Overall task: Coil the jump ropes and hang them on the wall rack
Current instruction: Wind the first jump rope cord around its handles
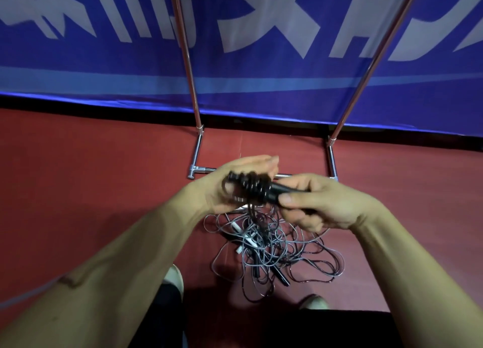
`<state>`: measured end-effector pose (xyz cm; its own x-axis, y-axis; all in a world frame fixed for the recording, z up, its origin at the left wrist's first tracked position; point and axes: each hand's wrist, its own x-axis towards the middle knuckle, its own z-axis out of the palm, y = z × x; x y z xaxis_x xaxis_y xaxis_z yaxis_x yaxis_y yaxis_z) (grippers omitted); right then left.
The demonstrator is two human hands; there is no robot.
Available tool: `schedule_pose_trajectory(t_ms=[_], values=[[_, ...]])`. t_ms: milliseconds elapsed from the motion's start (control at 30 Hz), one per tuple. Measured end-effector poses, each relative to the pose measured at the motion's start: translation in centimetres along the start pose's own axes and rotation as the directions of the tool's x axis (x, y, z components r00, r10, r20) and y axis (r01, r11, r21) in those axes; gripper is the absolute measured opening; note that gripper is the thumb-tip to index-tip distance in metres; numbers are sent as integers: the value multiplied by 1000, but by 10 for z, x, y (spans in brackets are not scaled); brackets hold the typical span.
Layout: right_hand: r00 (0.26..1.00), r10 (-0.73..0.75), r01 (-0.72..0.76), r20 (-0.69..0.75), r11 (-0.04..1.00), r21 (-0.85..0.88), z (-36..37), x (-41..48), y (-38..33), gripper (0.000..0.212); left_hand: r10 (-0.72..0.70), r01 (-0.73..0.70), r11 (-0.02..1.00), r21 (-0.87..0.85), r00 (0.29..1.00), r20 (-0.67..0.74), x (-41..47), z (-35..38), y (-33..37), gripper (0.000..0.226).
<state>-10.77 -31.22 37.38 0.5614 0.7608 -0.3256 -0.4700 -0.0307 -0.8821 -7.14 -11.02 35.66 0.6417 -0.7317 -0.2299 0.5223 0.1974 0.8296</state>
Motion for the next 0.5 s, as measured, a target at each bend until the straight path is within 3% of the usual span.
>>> schedule_pose_trajectory(t_ms=[67, 167, 267, 367, 433, 500], values=[[994, -70, 84, -89, 982, 171, -1, 5, -1, 14, 96, -115, 990, -78, 973, -209, 11, 5, -3, 25], [964, -84, 151, -254, 954, 258, 1, 13, 1, 21, 132, -137, 990, 23, 878, -459, 20, 7, -5, 32], [926, -67, 178, -371, 945, 273, 6, 20, -2, 25, 112, -87, 994, 72, 850, -514, 19, 10, -3, 38], [861, -48, 261, -506, 895, 360, 3, 26, -10, 18, 79, 67, 968, 240, 832, -548, 18, 15, -13, 33], [842, -6, 282, -540, 857, 431, -3, 29, -10, 20, 98, 192, 856, 479, 850, -517, 17, 20, -23, 32], [860, 82, 233, -504, 815, 530, -7, 33, -5, 24, 161, 293, 595, 749, 869, -468, 15, 20, -27, 29]])
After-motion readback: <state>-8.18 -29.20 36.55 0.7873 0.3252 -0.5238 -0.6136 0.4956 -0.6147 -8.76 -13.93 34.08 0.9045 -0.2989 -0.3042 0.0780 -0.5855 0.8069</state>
